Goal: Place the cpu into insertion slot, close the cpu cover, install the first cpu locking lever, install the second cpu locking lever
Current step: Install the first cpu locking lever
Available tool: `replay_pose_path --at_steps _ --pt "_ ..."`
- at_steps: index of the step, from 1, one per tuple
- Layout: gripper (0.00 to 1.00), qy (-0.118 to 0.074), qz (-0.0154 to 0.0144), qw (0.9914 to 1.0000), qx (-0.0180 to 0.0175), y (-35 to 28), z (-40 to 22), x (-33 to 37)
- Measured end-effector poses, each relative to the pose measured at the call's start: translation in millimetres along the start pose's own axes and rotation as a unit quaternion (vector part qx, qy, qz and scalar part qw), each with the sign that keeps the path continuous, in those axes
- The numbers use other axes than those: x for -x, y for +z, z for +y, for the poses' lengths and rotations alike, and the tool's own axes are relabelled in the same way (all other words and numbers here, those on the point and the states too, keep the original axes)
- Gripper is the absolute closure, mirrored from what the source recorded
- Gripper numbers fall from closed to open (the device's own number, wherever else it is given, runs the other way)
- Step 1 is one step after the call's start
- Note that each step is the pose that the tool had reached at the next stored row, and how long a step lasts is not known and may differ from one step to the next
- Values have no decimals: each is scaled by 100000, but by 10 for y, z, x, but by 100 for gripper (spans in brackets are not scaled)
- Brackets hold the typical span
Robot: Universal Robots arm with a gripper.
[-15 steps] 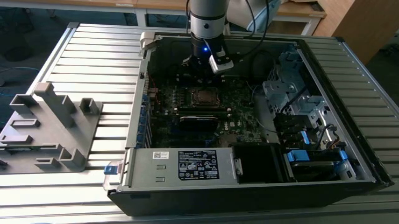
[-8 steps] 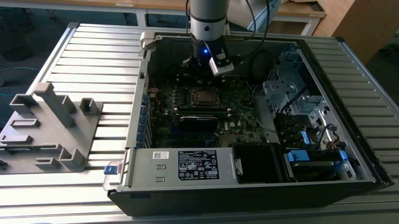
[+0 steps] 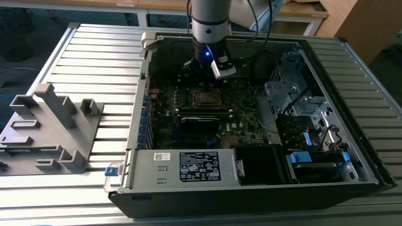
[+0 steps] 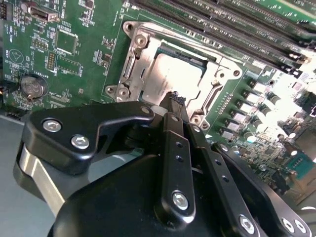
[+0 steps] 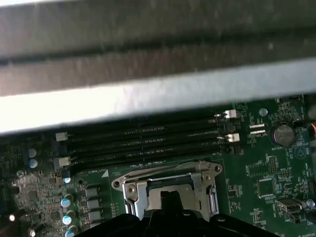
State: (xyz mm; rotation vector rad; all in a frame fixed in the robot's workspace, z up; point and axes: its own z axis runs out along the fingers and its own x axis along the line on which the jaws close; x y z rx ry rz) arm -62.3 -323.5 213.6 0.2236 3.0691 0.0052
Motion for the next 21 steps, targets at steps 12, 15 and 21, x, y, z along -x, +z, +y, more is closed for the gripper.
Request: replay_pose_path --at_steps 12,15,21 --pt "89 -106 11 100000 -13 -11 -28 4" --pt "89 -112 8 100000 23 -44 -26 7" --pt "89 -127 8 100000 31 -44 -26 12"
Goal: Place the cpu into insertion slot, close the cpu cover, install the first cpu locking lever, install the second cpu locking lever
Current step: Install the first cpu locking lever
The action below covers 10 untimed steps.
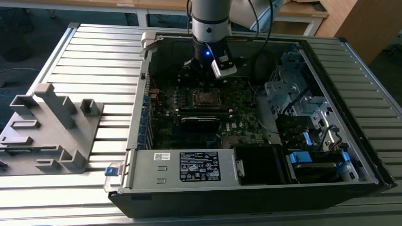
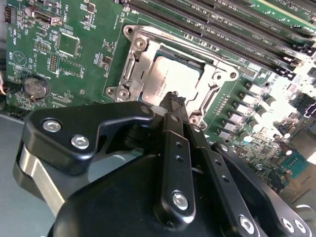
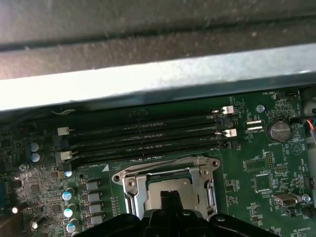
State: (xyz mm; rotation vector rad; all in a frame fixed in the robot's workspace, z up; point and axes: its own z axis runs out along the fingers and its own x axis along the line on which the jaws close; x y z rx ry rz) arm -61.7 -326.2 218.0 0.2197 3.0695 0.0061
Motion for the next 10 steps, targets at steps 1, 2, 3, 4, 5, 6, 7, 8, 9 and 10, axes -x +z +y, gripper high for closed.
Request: replay_pose_path --at_steps 1,2,3,4,5,6,7,8,9,10 --pt "89 8 3 100000 -5 0 1 6" --pt "89 13 0 100000 -1 1 1 11" --pt "89 12 -1 100000 -2 1 2 16" --pt "89 10 -1 100000 0 1 3 21" --pt "89 13 0 100000 1 1 3 22" --pt "89 15 2 100000 -5 -1 3 22" --pt "89 16 10 100000 -15 -7 3 22" --pt "89 16 15 100000 -13 -12 4 23" --pt "89 17 12 100000 0 -12 4 23" --pt "89 16 8 100000 11 -12 4 23"
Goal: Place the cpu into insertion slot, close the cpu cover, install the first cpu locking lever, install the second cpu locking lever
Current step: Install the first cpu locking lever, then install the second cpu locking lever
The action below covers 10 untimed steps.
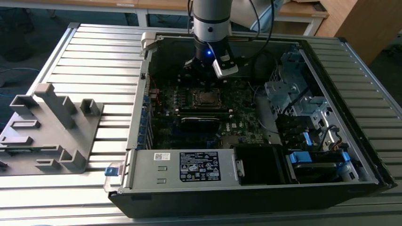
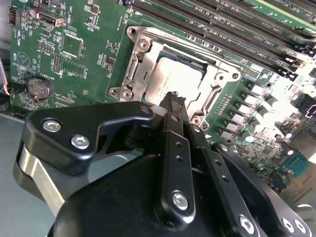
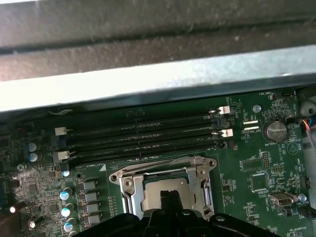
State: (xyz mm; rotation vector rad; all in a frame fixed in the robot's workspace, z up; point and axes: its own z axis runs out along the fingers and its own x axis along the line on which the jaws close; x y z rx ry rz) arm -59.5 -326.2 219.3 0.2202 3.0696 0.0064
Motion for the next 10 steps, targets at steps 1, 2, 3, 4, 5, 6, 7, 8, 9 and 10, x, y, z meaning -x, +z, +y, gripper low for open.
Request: replay_pose_path --at_steps 1,2,3,4,5,6,7,8,9,10 --pt "89 -1 -1 100000 0 0 0 0" --pt "89 -2 8 100000 -12 -17 0 1" --pt "89 -2 14 100000 -14 -33 0 2" --pt "89 -2 13 100000 -14 -33 0 2" --pt "89 -3 18 100000 -9 -34 0 2" --pt "89 -3 24 100000 -21 -37 -1 2" --pt "89 -4 29 100000 -33 -42 -1 2" --pt "89 -4 21 100000 -8 -48 -1 3" --pt "89 -3 16 100000 10 -53 0 3" --pt "89 -2 16 100000 13 -54 0 3"
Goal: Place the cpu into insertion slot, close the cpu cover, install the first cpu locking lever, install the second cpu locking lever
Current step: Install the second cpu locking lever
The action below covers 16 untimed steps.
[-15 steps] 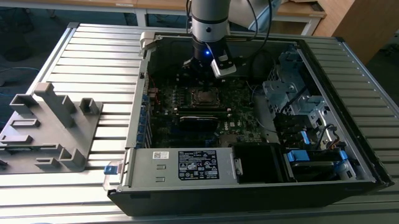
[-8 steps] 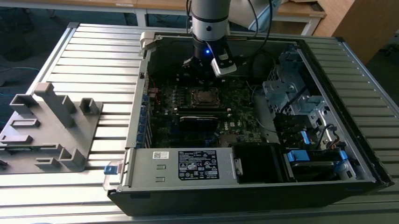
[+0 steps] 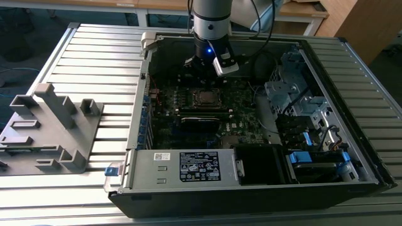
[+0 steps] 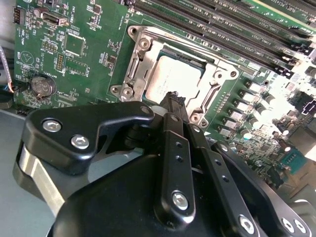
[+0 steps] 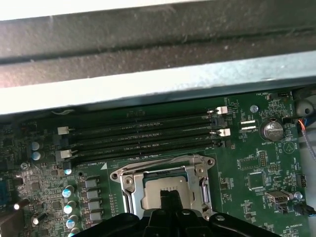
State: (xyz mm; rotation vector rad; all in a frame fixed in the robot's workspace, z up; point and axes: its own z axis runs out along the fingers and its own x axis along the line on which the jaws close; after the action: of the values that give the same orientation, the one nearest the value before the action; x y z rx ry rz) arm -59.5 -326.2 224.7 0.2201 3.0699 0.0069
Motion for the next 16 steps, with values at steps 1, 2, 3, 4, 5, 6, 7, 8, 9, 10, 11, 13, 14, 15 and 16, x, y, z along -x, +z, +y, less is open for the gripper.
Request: replay_pose_path --at_steps 1,2,3,4,5,6,7,8,9,10,11,13,14,15,16 --pt "89 -1 -2 100000 2 0 0 0" --pt "89 0 -1 100000 4 0 0 0" --pt "89 0 -3 100000 6 0 0 0" --pt "89 0 -2 100000 4 0 0 0" --pt "89 -4 122 100000 -13 0 0 0" --pt "89 -6 483 99999 -69 0 0 1" --pt "89 -2 870 99996 -122 1 0 1" --pt "89 -1 1304 99991 -186 2 0 1" --pt "89 -1 1679 99986 -248 2 0 2" --pt "89 2 1679 99986 -253 2 0 2" --pt "89 1 1683 99986 -252 2 0 2" --pt "89 3 1689 99985 -249 2 0 2" --pt "89 0 1689 99985 -247 2 0 2" --pt "89 -2 1693 99985 -246 0 0 2" --pt "89 0 1693 99985 -240 -6 0 2"
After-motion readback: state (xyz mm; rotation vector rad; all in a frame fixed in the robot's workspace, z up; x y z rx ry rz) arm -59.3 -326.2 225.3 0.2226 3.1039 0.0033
